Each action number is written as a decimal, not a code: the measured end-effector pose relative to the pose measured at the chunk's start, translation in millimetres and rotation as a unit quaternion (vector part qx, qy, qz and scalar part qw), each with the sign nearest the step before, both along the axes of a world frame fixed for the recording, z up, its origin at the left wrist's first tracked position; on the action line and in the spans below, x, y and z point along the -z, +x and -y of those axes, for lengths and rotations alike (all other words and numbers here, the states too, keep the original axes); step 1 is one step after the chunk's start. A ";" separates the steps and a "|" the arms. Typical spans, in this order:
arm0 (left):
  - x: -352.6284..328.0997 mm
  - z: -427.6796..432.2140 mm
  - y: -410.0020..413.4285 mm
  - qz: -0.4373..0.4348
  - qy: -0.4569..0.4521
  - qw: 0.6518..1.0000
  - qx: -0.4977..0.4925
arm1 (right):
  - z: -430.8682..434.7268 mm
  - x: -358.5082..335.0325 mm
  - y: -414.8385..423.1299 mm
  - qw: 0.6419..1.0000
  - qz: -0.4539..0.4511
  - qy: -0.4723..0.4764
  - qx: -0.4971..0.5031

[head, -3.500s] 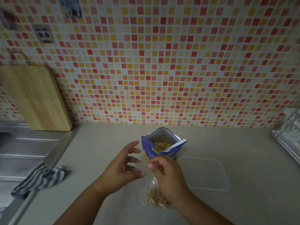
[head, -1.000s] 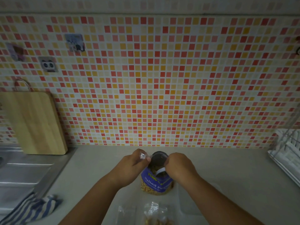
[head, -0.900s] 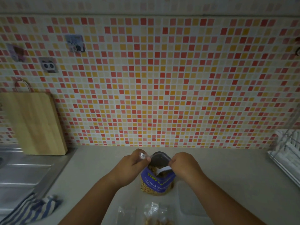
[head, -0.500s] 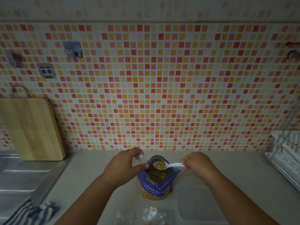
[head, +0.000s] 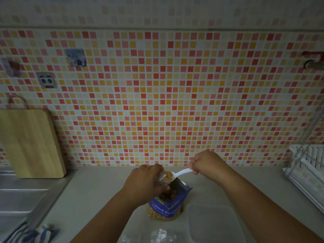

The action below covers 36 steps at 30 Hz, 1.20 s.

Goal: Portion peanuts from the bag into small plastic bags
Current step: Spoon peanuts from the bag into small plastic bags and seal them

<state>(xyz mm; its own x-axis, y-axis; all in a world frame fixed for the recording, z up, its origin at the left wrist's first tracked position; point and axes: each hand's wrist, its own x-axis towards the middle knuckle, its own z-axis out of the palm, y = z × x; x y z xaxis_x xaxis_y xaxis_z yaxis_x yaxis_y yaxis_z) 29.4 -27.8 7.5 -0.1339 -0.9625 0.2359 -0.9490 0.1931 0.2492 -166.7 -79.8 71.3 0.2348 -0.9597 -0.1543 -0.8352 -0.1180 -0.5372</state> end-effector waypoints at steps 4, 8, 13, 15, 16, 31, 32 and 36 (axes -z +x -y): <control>7.1 1.4 -11.2 -0.020 -0.015 1.000 0.007 | -13.8 -16.9 30.7 0.985 -0.126 -0.070 -0.099; 10.2 -1.5 -10.1 -0.154 0.006 0.988 -0.007 | -40.9 -46.6 40.1 0.902 -0.238 -0.279 -0.230; 5.8 -3.5 14.4 -0.271 0.039 0.961 -0.049 | -40.3 -55.5 25.8 0.899 -0.239 -0.333 -0.155; 3.8 -6.5 18.3 -0.253 0.048 0.966 -0.029 | -38.7 -36.9 36.7 0.909 -0.303 -0.225 -0.177; 3.4 -8.3 18.1 -0.237 0.057 0.970 -0.016 | -36.5 -23.4 44.4 0.903 -0.342 -0.175 -0.190; 12.4 -13.6 12.6 -0.298 0.159 0.941 0.006 | -9.1 76.4 72.0 0.974 -0.223 0.028 0.010; 12.2 -14.0 13.0 -0.302 0.163 0.939 0.006 | -6.4 78.6 67.7 0.979 -0.196 0.041 0.032; 10.9 -15.9 15.3 -0.333 0.170 0.927 0.014 | 5.0 83.8 47.7 0.988 -0.140 0.060 0.037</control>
<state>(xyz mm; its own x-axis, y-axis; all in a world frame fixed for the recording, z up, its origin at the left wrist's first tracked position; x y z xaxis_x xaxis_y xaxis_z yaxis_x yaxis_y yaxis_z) 44.8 -11.9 -3.5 -0.0928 -0.9948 -0.0410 -0.5579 0.0178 0.8297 -119.1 -84.9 -12.5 0.0965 -0.9437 -0.3165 -0.9567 -0.0002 -0.2912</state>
